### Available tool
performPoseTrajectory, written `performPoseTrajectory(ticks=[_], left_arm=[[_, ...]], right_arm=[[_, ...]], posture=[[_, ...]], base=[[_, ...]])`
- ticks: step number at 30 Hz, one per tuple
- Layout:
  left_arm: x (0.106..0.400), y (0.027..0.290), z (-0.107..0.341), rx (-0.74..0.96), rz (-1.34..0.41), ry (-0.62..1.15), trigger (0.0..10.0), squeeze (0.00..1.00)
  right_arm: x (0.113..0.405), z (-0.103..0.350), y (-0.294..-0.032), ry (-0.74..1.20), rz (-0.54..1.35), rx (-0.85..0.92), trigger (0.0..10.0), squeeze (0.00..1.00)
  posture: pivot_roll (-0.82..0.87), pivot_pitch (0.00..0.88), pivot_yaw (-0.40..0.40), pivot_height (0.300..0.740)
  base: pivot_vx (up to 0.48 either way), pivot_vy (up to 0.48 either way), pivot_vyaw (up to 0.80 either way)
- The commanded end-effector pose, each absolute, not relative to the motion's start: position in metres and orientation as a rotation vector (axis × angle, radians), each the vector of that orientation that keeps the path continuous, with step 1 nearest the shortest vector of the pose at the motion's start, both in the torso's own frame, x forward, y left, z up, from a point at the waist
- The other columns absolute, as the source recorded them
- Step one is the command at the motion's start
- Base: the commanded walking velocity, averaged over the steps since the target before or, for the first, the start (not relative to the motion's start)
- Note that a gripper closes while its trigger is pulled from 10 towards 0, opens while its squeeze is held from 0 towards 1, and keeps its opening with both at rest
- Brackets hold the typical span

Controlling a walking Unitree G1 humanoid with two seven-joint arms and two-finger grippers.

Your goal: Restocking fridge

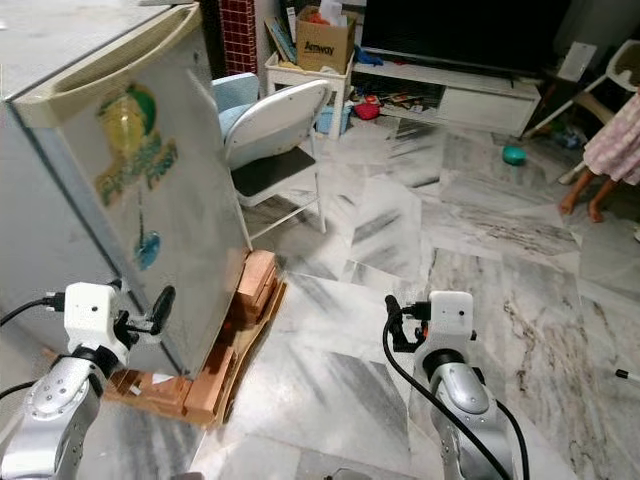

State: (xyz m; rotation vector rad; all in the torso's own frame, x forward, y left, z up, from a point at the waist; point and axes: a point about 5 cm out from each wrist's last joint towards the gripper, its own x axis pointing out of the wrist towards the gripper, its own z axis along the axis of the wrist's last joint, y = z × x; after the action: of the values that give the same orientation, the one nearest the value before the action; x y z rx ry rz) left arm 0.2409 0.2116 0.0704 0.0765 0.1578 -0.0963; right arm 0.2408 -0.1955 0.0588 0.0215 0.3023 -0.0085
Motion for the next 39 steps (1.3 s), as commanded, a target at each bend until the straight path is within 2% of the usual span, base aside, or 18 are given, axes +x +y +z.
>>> performPoseTrajectory(ticks=[1,15,19,21,23,39], left_arm=[[0.245,0.211,0.073,0.094,-0.096,0.146,10.0,0.00],[0.252,0.211,0.075,0.100,-0.079,0.133,10.0,0.00],[0.267,0.213,0.080,0.144,-0.070,0.098,10.0,0.00],[0.283,0.223,0.088,0.166,-0.012,0.083,10.0,0.00],[0.288,0.227,0.090,0.182,0.007,0.080,10.0,0.00],[0.303,0.232,0.091,0.204,0.034,0.072,10.0,0.00]], right_arm=[[0.242,0.060,-0.197,0.304,-0.009,0.022,10.0,0.00],[0.242,0.058,-0.196,0.316,-0.008,0.017,10.0,0.00],[0.242,0.053,-0.195,0.367,0.001,0.017,10.0,0.00],[0.242,0.053,-0.194,0.368,0.021,0.001,10.0,0.00],[0.241,0.054,-0.195,0.369,0.014,-0.001,10.0,0.00],[0.233,0.050,-0.199,0.398,-0.005,-0.004,10.0,0.00]], posture=[[0.01,0.009,-0.055,0.740],[0.01,0.013,-0.058,0.740],[0.01,0.013,-0.069,0.740],[0.00,0.015,-0.065,0.740],[0.00,0.017,-0.061,0.740],[-0.01,0.033,-0.049,0.740]], base=[[0.000,0.000,0.00],[0.000,0.000,0.00],[0.000,0.000,0.00],[0.000,0.000,0.00],[0.000,0.000,0.00],[0.000,0.000,0.00]])
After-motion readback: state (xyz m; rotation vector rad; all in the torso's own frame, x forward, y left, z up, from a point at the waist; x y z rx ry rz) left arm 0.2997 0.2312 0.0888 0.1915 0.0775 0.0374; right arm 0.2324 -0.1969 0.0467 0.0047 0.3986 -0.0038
